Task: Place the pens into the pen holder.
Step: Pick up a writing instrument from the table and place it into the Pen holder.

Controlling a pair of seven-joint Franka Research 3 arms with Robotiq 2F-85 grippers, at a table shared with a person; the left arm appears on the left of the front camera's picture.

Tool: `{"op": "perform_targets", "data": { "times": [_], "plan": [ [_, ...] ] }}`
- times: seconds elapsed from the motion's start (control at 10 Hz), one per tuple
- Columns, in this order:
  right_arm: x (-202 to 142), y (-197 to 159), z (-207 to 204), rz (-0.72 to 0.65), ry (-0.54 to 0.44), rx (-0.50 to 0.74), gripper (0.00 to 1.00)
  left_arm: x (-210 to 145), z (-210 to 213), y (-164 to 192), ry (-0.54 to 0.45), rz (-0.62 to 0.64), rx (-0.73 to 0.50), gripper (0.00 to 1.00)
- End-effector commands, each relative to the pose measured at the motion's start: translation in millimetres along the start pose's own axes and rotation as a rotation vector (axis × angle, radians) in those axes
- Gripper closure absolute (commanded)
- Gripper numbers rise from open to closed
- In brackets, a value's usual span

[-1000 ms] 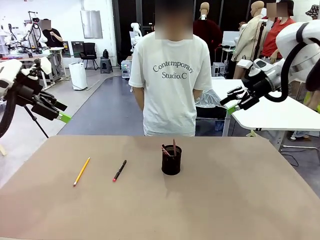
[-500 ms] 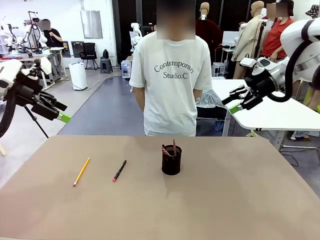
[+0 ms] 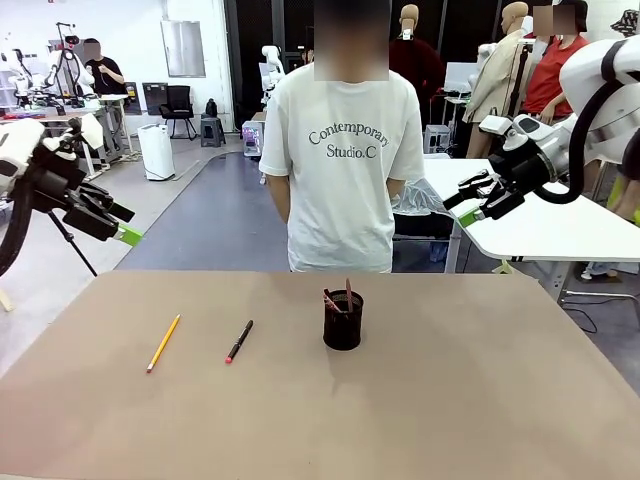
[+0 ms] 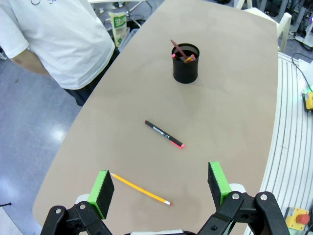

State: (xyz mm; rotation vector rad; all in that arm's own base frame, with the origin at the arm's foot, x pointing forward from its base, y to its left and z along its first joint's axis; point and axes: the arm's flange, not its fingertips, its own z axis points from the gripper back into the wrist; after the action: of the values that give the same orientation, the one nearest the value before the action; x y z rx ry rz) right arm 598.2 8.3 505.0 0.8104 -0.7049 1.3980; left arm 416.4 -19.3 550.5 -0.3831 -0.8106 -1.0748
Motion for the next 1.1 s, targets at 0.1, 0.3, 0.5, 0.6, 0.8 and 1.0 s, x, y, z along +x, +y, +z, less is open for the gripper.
{"op": "perform_targets", "data": {
  "times": [0.1, 0.3, 0.5, 0.6, 0.8, 1.0],
  "plan": [
    [4.1, -3.7, 0.9, 0.006, 0.005, -0.003, 0.0, 0.3, 0.9, 0.0, -0.007, -0.002, -0.004, 0.0],
    [4.1, -3.7, 0.9, 0.006, 0.005, -0.003, 0.0, 0.3, 0.9, 0.0, -0.007, -0.002, -0.004, 0.0],
    [4.1, -3.7, 0.9, 0.006, 0.005, -0.003, 0.0, 0.3, 0.9, 0.0, -0.007, -0.002, -0.004, 0.0],
    [4.1, -3.7, 0.9, 0.006, 0.005, -0.003, 0.0, 0.0, 0.0, 0.0, 0.0, 0.0, 0.0, 0.0],
    [4.1, -3.7, 0.9, 0.006, 0.005, -0.003, 0.0, 11.1, -22.2, -5.0, 0.196, 0.209, 0.046, 0.0],
    [4.1, -3.7, 0.9, 0.006, 0.005, -0.003, 0.0, 14.9, -47.3, -4.0, 0.316, 0.437, 0.161, 0.0]
  ]
}}
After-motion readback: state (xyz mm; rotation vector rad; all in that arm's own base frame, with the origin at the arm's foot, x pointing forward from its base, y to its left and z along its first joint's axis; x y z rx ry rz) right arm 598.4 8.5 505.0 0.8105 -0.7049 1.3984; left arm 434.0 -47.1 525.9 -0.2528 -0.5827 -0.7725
